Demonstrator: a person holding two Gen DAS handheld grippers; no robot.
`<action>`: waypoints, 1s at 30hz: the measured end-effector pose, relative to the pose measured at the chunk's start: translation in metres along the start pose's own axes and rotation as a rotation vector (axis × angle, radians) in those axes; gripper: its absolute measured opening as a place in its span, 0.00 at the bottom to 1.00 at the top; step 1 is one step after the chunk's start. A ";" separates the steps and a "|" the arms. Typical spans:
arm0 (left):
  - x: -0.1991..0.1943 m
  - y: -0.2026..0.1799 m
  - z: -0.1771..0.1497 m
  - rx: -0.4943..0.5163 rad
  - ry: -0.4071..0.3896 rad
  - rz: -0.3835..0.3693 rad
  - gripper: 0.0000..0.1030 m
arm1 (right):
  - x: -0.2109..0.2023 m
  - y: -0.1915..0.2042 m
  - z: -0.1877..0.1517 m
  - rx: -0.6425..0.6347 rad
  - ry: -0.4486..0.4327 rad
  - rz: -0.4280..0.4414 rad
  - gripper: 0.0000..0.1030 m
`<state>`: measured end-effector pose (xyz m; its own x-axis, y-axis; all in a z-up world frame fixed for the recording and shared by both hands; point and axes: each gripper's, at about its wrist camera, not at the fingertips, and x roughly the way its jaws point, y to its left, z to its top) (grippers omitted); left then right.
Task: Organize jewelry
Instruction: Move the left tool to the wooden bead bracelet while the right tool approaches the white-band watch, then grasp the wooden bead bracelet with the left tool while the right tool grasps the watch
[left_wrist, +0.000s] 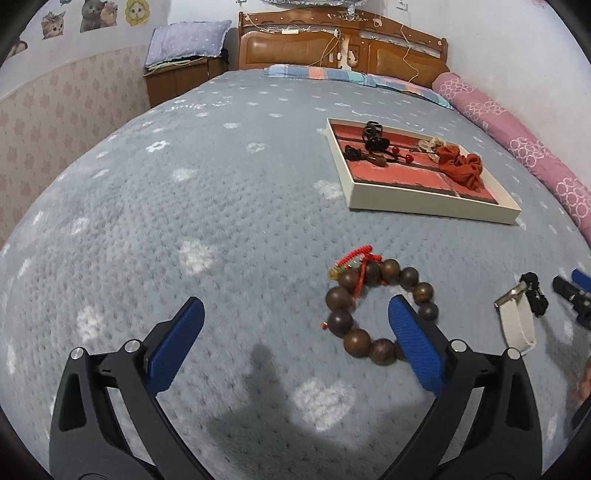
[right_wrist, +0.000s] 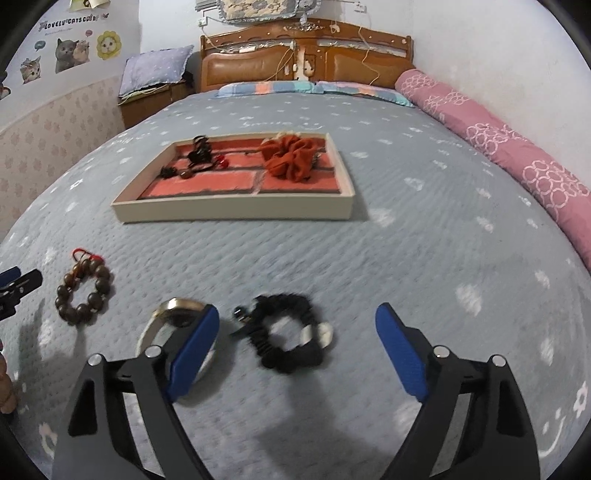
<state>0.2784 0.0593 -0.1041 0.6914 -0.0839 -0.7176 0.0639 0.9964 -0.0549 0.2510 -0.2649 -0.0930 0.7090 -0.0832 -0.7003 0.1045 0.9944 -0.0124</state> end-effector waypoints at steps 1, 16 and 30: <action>-0.001 -0.001 -0.002 -0.001 0.002 -0.002 0.93 | 0.000 0.003 -0.002 -0.003 0.003 -0.001 0.81; 0.017 -0.011 -0.013 -0.047 0.075 -0.017 0.77 | 0.011 0.028 -0.026 0.060 0.083 0.056 0.52; 0.036 -0.017 -0.011 -0.036 0.133 -0.037 0.68 | 0.031 0.049 -0.025 0.026 0.130 0.057 0.48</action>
<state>0.2941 0.0398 -0.1363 0.5874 -0.1209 -0.8002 0.0601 0.9926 -0.1058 0.2605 -0.2167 -0.1334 0.6182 -0.0159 -0.7859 0.0860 0.9952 0.0475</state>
